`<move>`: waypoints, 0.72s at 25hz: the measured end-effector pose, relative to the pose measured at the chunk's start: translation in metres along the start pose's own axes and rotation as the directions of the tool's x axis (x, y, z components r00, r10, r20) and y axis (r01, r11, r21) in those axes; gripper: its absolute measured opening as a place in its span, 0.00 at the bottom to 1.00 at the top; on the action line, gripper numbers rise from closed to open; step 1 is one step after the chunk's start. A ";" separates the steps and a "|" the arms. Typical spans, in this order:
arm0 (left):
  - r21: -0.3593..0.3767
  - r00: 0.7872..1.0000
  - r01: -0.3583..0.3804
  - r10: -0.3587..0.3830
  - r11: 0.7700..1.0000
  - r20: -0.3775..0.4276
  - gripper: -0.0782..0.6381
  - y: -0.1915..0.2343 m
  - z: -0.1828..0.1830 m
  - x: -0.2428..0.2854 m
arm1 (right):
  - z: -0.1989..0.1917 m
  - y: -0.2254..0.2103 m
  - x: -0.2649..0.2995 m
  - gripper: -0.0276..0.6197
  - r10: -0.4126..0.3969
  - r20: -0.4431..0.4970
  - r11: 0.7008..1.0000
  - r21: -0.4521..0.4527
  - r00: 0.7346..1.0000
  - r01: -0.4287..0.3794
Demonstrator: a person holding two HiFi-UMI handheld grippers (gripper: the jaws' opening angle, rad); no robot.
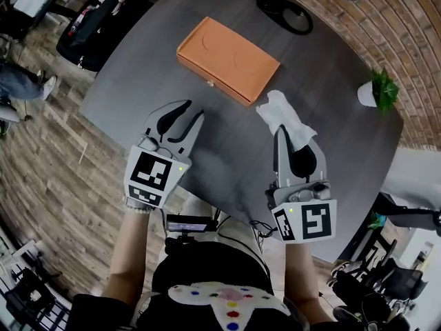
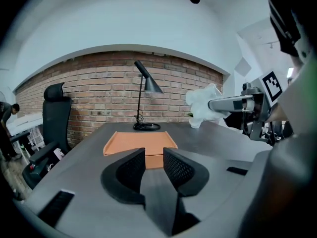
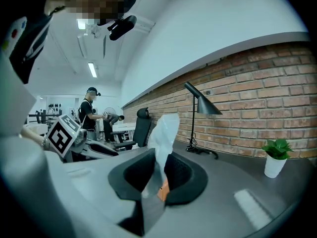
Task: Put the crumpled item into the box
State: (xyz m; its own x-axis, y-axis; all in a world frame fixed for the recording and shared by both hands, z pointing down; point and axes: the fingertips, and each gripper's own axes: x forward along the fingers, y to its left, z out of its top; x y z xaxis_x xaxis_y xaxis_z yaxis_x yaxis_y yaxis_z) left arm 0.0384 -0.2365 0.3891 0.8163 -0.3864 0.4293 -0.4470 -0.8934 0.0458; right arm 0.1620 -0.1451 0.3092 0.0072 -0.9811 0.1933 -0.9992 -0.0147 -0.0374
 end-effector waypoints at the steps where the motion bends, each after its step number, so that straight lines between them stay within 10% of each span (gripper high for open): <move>1: -0.005 1.000 -0.001 0.001 1.000 -0.005 0.25 0.004 -0.003 0.005 | -0.001 0.000 0.003 0.12 -0.001 -0.004 1.000 0.000 1.000 0.001; 18: 0.012 0.993 0.026 -0.025 1.000 -0.118 0.25 0.034 -0.050 0.078 | -0.024 -0.010 0.033 0.12 -0.037 -0.056 0.999 0.013 0.998 0.038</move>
State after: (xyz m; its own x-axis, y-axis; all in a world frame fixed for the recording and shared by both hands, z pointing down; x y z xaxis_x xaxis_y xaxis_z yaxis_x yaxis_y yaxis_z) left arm 0.0689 -0.2855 0.4697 0.7782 -0.3344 0.5316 -0.4210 -0.9059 0.0465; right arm 0.1712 -0.1729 0.3392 0.0420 -0.9675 0.2495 -0.9976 -0.0544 -0.0427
